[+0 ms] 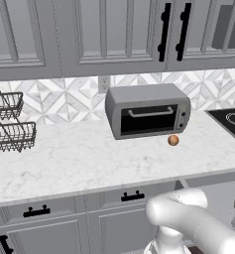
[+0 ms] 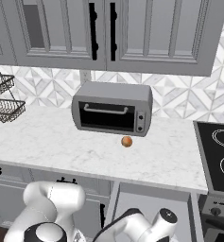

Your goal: Pick the pizza cutter from the drawer and place it on the counter.

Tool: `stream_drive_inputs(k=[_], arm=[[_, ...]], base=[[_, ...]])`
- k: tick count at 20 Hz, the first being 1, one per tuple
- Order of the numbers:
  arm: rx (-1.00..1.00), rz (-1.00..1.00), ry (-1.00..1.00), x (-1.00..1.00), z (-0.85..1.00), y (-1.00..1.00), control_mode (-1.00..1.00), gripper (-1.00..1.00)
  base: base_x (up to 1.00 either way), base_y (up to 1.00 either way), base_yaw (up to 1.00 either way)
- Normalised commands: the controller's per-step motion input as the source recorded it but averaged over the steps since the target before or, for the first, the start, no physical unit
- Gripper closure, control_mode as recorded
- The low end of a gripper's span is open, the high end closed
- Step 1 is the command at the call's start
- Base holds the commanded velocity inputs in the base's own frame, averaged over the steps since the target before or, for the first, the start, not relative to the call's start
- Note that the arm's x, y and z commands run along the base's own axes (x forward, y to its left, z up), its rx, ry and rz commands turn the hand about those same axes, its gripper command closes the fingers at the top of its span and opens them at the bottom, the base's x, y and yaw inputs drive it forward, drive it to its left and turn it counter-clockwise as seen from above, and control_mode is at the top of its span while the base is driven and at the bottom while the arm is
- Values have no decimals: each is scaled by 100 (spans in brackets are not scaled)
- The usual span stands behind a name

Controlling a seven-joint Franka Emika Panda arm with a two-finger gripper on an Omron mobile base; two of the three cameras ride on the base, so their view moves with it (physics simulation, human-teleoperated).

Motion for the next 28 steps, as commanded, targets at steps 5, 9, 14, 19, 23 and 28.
stream_drive_inputs(k=[5,9,14,19,23,28], arm=[[0,0,0,0,0,0,-100,100],[0,-1,-4,-24,61,-18,-100,100],[0,0,-2,-36,100,-4,-100,100],[0,0,-4,-3,100,9,-100,100],[1,7,-10,42,70,26,-100,100],[1,13,-10,70,56,40,-100,100]], base=[[0,0,0],[0,0,0],[0,0,0],[0,0,0],[0,0,0],[0,0,0]])
